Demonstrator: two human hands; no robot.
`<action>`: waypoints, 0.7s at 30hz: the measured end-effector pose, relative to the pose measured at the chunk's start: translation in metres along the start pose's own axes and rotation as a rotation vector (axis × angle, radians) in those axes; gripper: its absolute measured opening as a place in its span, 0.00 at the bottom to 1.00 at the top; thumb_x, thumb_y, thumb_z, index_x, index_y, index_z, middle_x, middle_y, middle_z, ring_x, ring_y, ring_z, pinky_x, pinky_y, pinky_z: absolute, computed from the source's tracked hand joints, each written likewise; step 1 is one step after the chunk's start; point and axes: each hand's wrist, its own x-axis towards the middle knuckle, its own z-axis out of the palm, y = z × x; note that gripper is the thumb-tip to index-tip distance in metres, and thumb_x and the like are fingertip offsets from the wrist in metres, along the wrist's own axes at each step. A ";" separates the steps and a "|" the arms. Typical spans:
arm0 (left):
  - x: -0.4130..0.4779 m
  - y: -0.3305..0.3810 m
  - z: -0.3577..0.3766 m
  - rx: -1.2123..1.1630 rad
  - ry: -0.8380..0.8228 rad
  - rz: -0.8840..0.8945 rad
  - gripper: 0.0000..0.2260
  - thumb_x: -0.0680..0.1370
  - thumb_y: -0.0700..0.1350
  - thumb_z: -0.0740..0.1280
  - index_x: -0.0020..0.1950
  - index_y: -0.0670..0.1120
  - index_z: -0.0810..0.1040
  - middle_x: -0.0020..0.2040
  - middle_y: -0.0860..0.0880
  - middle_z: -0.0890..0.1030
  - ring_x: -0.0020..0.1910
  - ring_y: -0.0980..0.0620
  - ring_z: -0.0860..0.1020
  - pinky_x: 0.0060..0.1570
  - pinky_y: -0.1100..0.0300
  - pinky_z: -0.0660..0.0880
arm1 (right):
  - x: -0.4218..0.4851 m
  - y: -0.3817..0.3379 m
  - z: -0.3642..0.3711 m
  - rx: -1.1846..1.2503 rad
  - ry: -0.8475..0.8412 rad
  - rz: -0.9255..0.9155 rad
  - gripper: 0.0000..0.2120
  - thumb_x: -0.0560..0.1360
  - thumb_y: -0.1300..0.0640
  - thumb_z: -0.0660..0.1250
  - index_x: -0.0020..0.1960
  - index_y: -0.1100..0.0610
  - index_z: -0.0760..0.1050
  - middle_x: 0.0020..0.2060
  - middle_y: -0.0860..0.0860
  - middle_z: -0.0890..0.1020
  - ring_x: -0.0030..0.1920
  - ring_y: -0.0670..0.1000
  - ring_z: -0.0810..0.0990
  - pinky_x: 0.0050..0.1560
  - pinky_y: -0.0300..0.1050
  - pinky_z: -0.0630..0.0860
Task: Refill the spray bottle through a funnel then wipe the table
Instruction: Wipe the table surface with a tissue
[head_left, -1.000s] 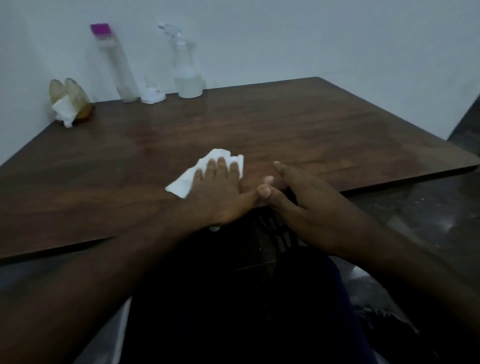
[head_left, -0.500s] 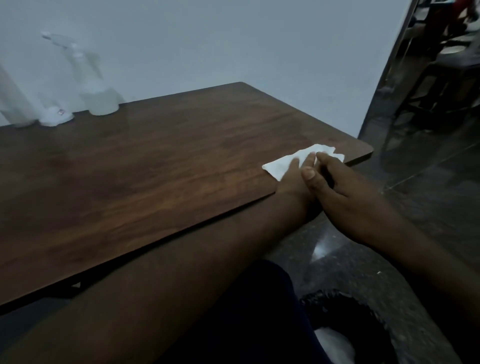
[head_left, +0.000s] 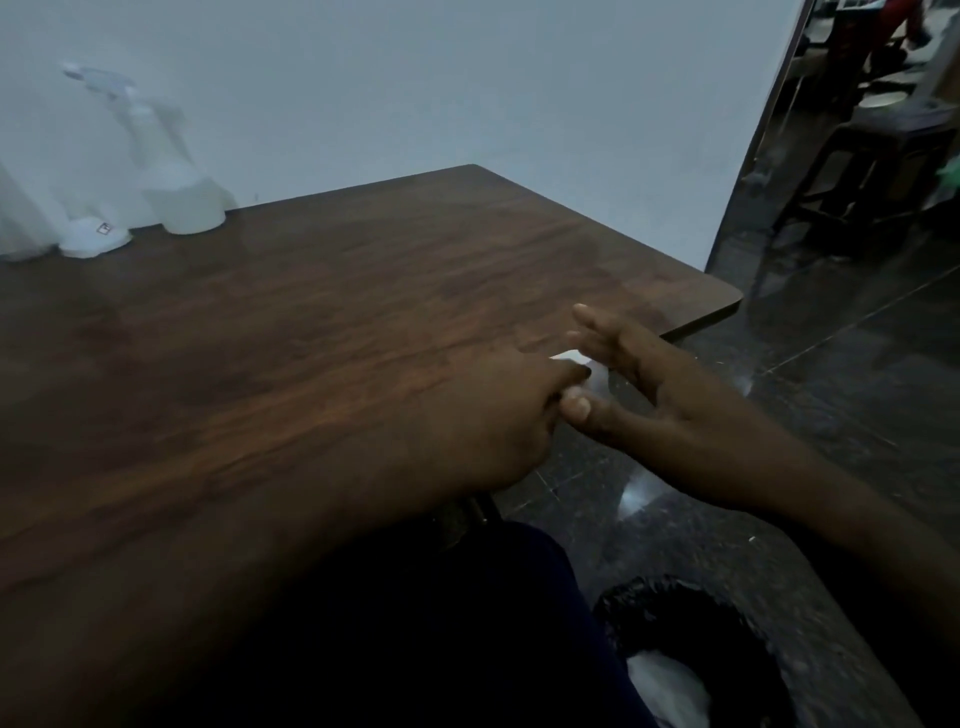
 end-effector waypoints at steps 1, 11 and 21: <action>0.003 -0.004 -0.001 -0.067 0.034 0.032 0.16 0.77 0.44 0.57 0.62 0.55 0.77 0.58 0.53 0.80 0.56 0.53 0.78 0.56 0.53 0.73 | -0.004 0.002 -0.003 -0.001 -0.029 -0.008 0.44 0.66 0.37 0.70 0.77 0.41 0.56 0.69 0.34 0.71 0.68 0.31 0.67 0.62 0.26 0.68; 0.009 0.006 0.015 -0.716 -0.273 -0.330 0.08 0.79 0.37 0.62 0.51 0.44 0.81 0.44 0.46 0.85 0.40 0.53 0.82 0.39 0.59 0.78 | -0.035 0.040 -0.006 0.304 0.054 0.188 0.13 0.74 0.63 0.71 0.58 0.63 0.78 0.49 0.62 0.85 0.47 0.55 0.84 0.47 0.48 0.81; 0.025 0.014 0.149 -1.260 -0.311 -0.647 0.13 0.71 0.28 0.69 0.54 0.39 0.78 0.47 0.43 0.83 0.43 0.49 0.82 0.43 0.53 0.81 | -0.091 0.160 -0.016 0.740 0.435 0.696 0.18 0.80 0.55 0.64 0.60 0.69 0.78 0.54 0.67 0.82 0.52 0.65 0.82 0.53 0.58 0.80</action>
